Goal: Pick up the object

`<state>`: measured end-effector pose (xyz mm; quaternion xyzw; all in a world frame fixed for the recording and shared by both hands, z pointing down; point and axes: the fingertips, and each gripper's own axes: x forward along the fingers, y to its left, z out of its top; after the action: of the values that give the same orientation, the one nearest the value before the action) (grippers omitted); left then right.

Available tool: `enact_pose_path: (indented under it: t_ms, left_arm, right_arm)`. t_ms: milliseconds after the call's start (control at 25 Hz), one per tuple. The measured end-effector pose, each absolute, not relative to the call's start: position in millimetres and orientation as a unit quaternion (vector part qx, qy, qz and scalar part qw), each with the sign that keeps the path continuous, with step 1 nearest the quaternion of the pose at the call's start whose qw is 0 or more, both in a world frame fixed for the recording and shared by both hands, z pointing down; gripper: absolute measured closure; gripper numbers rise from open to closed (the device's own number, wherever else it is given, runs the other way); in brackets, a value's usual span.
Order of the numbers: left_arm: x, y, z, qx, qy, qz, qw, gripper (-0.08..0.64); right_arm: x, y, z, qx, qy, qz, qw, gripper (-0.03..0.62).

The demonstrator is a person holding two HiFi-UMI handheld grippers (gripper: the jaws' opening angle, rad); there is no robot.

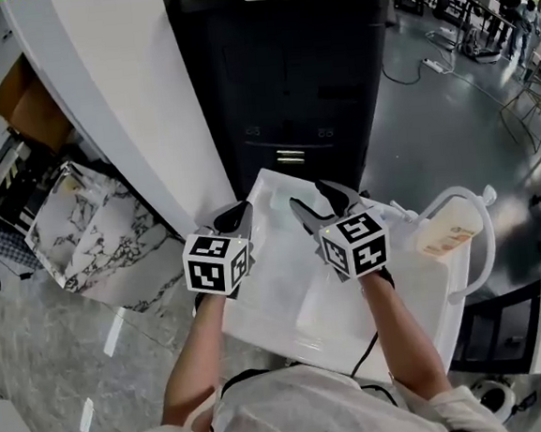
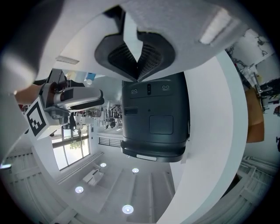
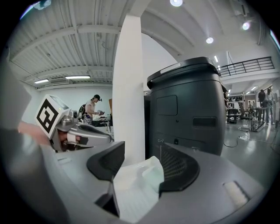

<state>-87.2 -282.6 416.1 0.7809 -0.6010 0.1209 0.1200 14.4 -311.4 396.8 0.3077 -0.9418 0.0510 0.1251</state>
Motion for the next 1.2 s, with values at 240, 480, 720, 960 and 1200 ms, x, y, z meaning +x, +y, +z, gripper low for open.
enact_pose_path:
  t_ms: [240,480,720,960,1200]
  left_arm:
    - [-87.0,-299.5,418.8,0.791,-0.589,0.119,0.118,0.554]
    - [-99.1,-321.6,427.6,0.811,-0.561,0.115,0.119,0.554]
    - [-112.1,-351.1,430.9,0.84,-0.517,0.111,0.119,0.554]
    - [-118.1,-371.0,431.4,0.865,-0.477,0.111,0.114,0.554]
    - [-123.5,-382.8,433.7,0.882,-0.445,0.111,0.109,0.554]
  right_arm:
    - [11.5,-319.3,407.5,0.314,-0.938,0.052,0.137,0.359]
    - [-2.4,-329.3,421.1,0.326,-0.931,0.048,0.156,0.357]
    - [-18.1,-343.1,436.0,0.344,-0.918,0.046,0.191,0.348]
    - [-29.0,-356.0,450.9,0.361,-0.903,0.043,0.229,0.348]
    - [-34.8,-361.8,466.6,0.363,-0.889,0.043,0.274,0.34]
